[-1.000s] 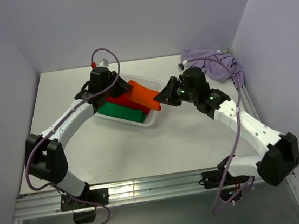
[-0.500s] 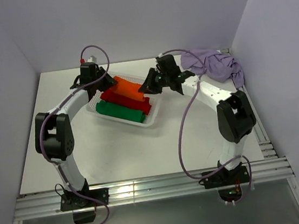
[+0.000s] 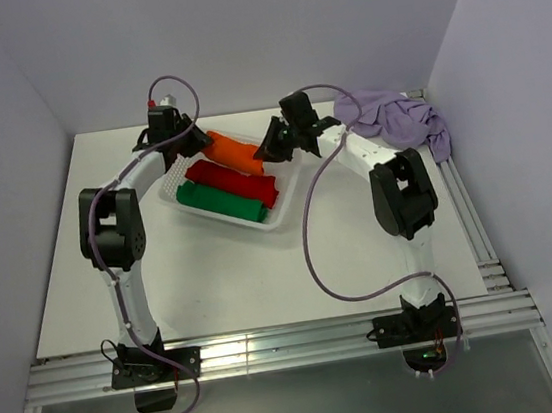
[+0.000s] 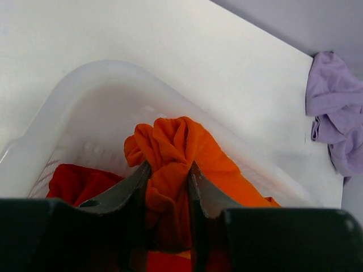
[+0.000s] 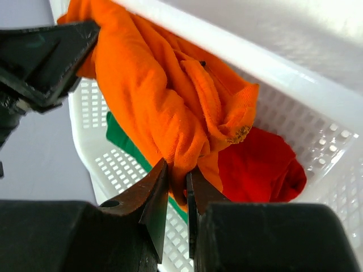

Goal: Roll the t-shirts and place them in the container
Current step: Place the rolled tshirt into the container

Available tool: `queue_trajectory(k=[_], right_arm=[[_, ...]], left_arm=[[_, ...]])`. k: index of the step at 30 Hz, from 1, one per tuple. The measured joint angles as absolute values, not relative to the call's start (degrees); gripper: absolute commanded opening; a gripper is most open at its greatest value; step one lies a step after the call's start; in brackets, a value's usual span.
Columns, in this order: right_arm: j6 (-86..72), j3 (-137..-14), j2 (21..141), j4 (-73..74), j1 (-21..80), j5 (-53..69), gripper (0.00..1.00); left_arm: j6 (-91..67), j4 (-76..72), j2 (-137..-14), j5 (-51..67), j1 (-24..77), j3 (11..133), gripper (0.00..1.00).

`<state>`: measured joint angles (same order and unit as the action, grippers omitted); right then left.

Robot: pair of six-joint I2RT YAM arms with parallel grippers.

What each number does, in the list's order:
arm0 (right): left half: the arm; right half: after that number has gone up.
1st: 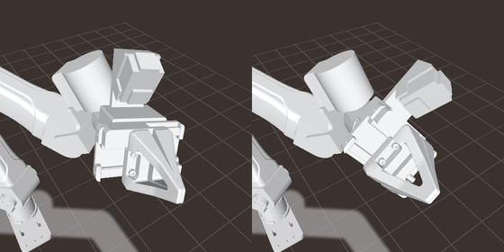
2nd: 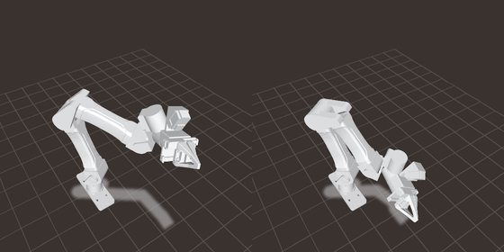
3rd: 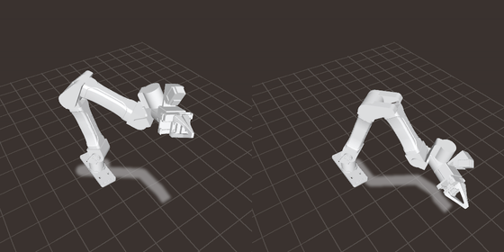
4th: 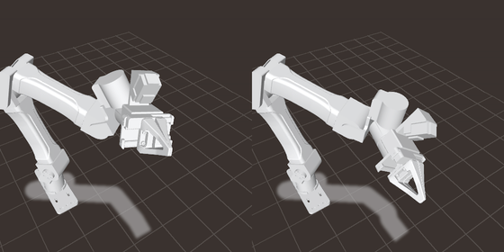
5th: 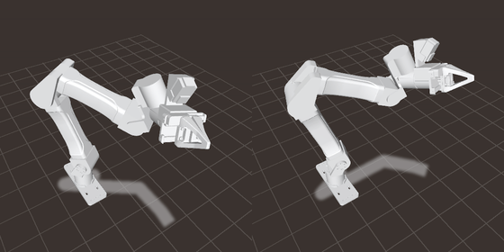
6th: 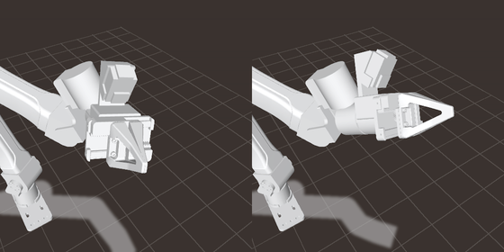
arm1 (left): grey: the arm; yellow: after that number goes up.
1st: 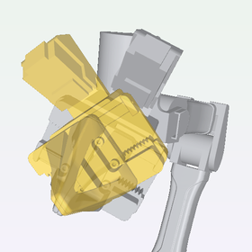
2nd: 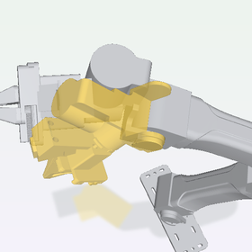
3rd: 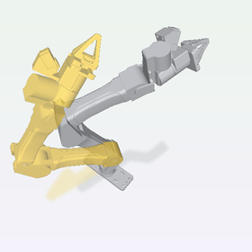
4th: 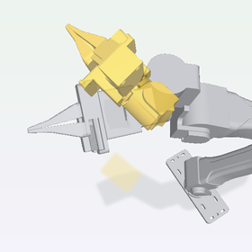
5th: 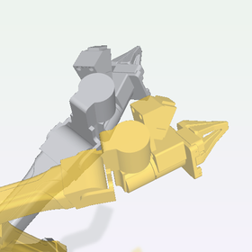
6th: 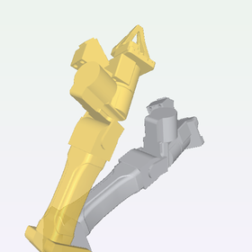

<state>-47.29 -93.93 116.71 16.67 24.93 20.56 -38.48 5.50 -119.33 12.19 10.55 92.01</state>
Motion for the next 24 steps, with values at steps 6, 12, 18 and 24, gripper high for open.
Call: queue_trajectory(k=[6, 12, 18, 24], right_arm=[[-47.0, -102.8, 123.7, 22.1, 24.5, 18.0, 0.00], [-47.0, -103.1, 124.3, 25.4, 24.7, 15.5, 0.00], [-46.3, -112.0, 128.9, 33.6, 26.2, 10.6, 0.00], [-44.0, -122.1, 134.8, 41.4, 28.6, 3.7, 0.00]], left_arm=[[-38.3, 4.9, -124.4, 12.2, 9.9, 95.7, 0.00], [-38.3, 5.5, -125.5, 13.0, 10.0, 95.9, 0.00], [-38.3, 8.9, -128.5, 13.0, 10.0, 99.8, 0.00], [-37.5, 9.9, -129.3, 11.7, 10.0, 100.0, 0.01]])
